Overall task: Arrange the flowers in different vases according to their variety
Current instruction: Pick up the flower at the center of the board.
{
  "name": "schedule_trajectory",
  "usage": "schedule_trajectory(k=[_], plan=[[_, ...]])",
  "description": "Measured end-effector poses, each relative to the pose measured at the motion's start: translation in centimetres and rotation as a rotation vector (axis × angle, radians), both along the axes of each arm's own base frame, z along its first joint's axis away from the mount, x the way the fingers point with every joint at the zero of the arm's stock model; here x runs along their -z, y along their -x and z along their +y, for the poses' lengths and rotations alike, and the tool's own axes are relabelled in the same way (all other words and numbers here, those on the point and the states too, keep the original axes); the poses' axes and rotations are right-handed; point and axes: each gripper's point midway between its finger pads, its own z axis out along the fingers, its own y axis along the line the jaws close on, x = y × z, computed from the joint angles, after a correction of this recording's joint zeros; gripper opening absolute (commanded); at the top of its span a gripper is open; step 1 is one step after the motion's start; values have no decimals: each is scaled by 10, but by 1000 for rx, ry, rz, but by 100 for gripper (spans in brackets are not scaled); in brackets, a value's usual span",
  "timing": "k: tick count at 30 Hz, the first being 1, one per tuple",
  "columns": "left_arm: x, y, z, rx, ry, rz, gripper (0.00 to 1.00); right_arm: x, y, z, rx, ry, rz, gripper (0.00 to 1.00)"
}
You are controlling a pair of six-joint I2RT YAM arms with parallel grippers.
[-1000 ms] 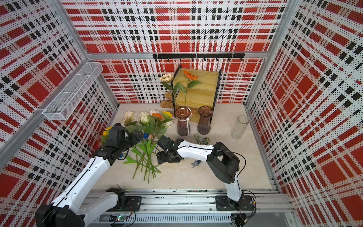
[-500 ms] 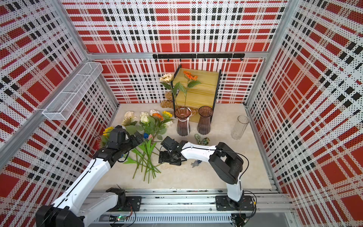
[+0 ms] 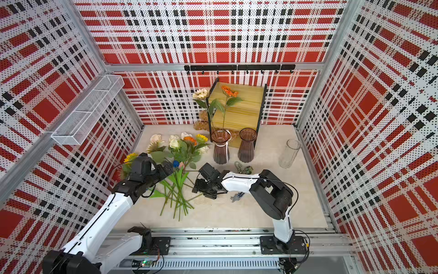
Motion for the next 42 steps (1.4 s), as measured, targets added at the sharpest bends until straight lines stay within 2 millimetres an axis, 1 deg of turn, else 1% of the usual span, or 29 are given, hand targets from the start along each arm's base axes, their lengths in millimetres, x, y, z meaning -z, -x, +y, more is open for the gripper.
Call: schedule_trajectory(k=[5, 9, 10, 13, 18, 21, 22, 26, 29, 31, 36, 42], plan=[[1, 1, -3, 6, 9, 3, 96, 7, -5, 6, 7, -16, 13, 64], [9, 6, -7, 16, 24, 26, 96, 10, -11, 9, 13, -14, 11, 46], [12, 8, -9, 17, 31, 34, 95, 11, -12, 8, 17, -10, 12, 40], [20, 13, -16, 29, 43, 54, 95, 14, -15, 6, 29, -2, 15, 26], [32, 22, -26, 51, 60, 91, 95, 16, -18, 8, 36, 6, 12, 16], [37, 28, -32, 69, 68, 111, 95, 15, -20, 7, 36, 10, 2, 2], [38, 30, -34, 75, 71, 115, 95, 15, -21, 7, 35, 13, -2, 0], [40, 32, -37, 86, 81, 127, 94, 15, -24, 3, 40, 36, -20, 0], [40, 34, -40, 91, 88, 133, 92, 9, -29, 2, 41, 56, -50, 0], [41, 35, -41, 97, 92, 137, 92, -2, -33, 3, 37, 59, -81, 0], [43, 39, -44, 106, 93, 154, 91, -37, -41, 6, 30, 47, -174, 0], [50, 40, -44, 106, 86, 180, 89, -67, -40, -7, 14, 94, -275, 0]])
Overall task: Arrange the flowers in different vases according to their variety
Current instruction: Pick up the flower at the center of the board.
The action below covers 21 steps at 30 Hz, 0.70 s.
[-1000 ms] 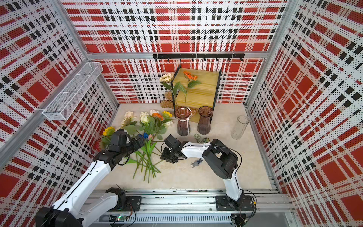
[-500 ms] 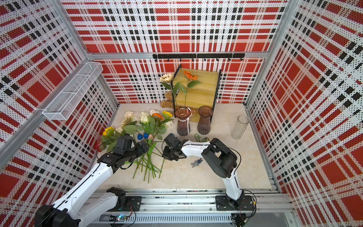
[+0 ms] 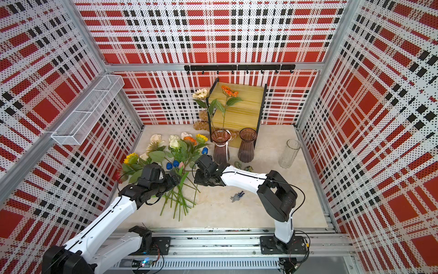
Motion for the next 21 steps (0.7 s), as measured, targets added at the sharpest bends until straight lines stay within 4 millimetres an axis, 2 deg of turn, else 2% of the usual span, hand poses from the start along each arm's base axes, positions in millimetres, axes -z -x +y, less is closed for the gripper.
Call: schedule_trajectory(k=[6, 9, 13, 16, 21], plan=[[11, 0, 0, 3, -14, 40, 87, -37, -2, -15, -12, 53, -127, 0], [11, 0, 0, 5, -17, 39, 87, -68, -4, -22, -14, 67, -218, 0], [13, 0, 1, 11, -26, 45, 87, -127, -8, -30, -2, 43, -368, 0], [17, 0, 2, 13, -33, 57, 87, -163, -9, -43, 23, 27, -464, 0], [20, 0, 3, 14, -39, 66, 87, -208, -17, -72, 84, 82, -590, 0]])
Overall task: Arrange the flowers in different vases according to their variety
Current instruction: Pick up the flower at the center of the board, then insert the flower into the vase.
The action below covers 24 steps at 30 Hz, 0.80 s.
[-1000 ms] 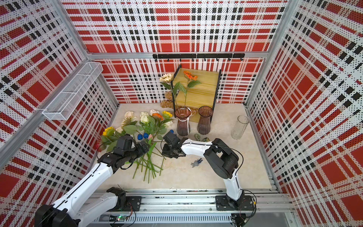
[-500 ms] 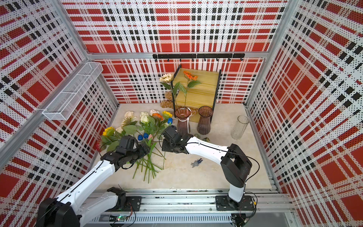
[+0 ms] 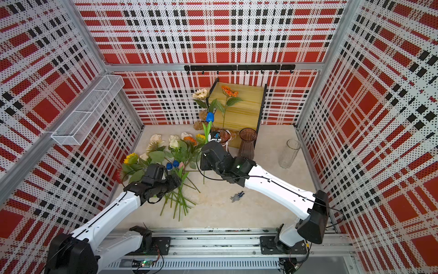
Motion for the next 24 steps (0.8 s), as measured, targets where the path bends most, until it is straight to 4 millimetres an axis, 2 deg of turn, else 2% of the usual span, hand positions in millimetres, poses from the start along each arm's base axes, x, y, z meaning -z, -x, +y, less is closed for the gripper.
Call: schedule_trajectory(k=[2, 5, 11, 14, 18, 21, 24], plan=[[0, -1, 1, -1, -1, -2, 87, -20, -8, -16, 41, 17, -49, 0], [-1, -1, 2, 2, -5, -4, 87, -46, -24, -61, 138, 48, -117, 0], [-1, -2, 4, -2, -3, -5, 87, -95, -38, -184, 390, 127, -242, 0], [-1, -2, 4, 1, -2, -5, 87, -112, -39, -235, 501, 168, -285, 0], [-1, -2, 3, 6, 0, -5, 87, -116, -48, -303, 655, 242, -302, 0], [-2, -4, 7, -7, 6, -5, 86, -109, -57, -344, 745, 312, -289, 0], [-2, -5, 11, -19, 4, -5, 86, -105, -70, -375, 800, 356, -286, 0]])
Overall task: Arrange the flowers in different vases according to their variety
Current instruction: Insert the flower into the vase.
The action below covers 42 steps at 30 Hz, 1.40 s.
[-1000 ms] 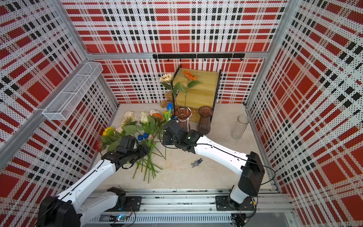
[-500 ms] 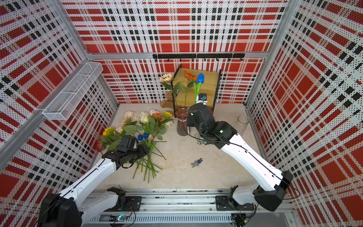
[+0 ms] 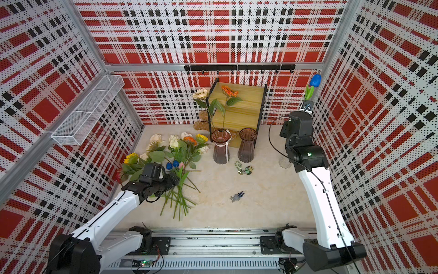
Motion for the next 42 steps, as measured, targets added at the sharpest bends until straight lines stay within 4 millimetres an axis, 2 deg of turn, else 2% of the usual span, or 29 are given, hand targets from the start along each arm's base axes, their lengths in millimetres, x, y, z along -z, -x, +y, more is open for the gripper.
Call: schedule_trajectory(k=[3, 8, 12, 19, 24, 29, 34, 36, 37, 42], plan=[[0, 0, 1, -3, -1, 0, 86, 8, -15, -24, 35, 11, 0, 0], [0, -1, 3, -7, -2, 0, 86, 37, -38, -69, 71, -18, 15, 0], [0, -1, 4, -13, -2, 1, 86, 57, -51, -84, 43, -48, 24, 0], [4, -1, 4, -14, -5, 15, 86, 64, -77, -80, -60, -83, -16, 0], [5, -1, 4, -15, -5, 16, 86, 77, -84, -76, -101, -110, -21, 0], [7, 0, 5, -15, -5, 17, 86, 100, -89, -74, -117, -137, 5, 0], [9, 1, 6, -17, -6, 22, 86, 112, -95, -75, -116, -156, 21, 0], [9, 1, 6, -18, -6, 21, 86, 119, -94, -75, -111, -170, 30, 34], [9, 1, 6, -18, -6, 21, 86, 124, -93, -75, -108, -176, 39, 45], [9, 1, 6, -18, -6, 22, 86, 156, -85, -75, -81, -207, 108, 64]])
